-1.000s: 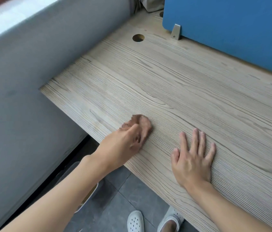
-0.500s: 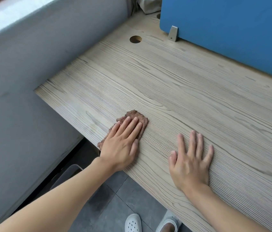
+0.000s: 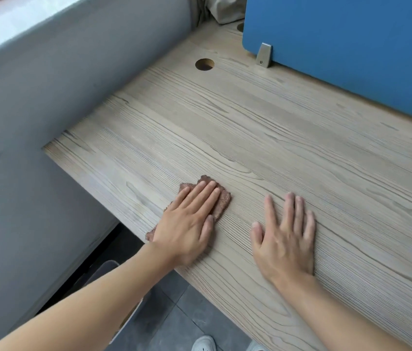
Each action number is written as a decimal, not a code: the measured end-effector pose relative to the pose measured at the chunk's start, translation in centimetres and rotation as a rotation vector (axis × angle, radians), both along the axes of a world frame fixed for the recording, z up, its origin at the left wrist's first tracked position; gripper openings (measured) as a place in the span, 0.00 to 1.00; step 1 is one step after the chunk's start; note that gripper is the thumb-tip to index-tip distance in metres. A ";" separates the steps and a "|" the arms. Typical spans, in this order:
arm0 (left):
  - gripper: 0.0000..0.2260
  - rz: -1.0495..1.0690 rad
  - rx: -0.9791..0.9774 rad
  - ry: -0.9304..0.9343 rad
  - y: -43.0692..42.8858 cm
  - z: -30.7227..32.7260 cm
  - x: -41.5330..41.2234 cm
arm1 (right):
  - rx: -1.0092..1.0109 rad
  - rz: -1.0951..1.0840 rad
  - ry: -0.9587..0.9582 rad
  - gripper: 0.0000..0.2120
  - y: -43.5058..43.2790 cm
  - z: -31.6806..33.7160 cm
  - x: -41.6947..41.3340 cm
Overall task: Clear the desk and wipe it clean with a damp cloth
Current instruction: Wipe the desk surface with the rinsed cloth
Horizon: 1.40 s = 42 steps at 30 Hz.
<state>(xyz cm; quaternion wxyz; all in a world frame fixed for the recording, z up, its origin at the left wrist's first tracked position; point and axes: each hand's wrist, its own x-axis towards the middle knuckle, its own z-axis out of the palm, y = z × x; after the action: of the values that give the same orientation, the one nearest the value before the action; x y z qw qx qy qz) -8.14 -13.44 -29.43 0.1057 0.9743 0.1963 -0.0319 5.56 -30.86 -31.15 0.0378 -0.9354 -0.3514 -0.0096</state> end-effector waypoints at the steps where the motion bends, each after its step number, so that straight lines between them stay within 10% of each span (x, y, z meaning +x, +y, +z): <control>1: 0.26 0.046 0.003 0.001 0.1 0.1 0.2 | -0.007 -0.006 0.001 0.32 0.0 0.1 0.0; 8: 0.27 -0.188 -0.063 0.031 -2.8 0.4 0.5 | -0.028 -0.010 0.018 0.32 0.2 0.2 -0.1; 13: 0.27 0.155 0.062 0.024 0.1 0.1 2.6 | -0.002 -0.008 0.001 0.32 0.4 0.4 0.0; 42: 0.27 0.010 0.026 0.029 1.9 0.0 7.0 | -0.012 -0.001 -0.019 0.31 2.4 -0.1 4.6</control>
<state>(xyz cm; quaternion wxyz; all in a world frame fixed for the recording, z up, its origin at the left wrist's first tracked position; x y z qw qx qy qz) -1.17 -11.50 -29.42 0.0903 0.9740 0.2033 -0.0429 10.12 -28.42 -31.22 0.0286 -0.9356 -0.3514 -0.0165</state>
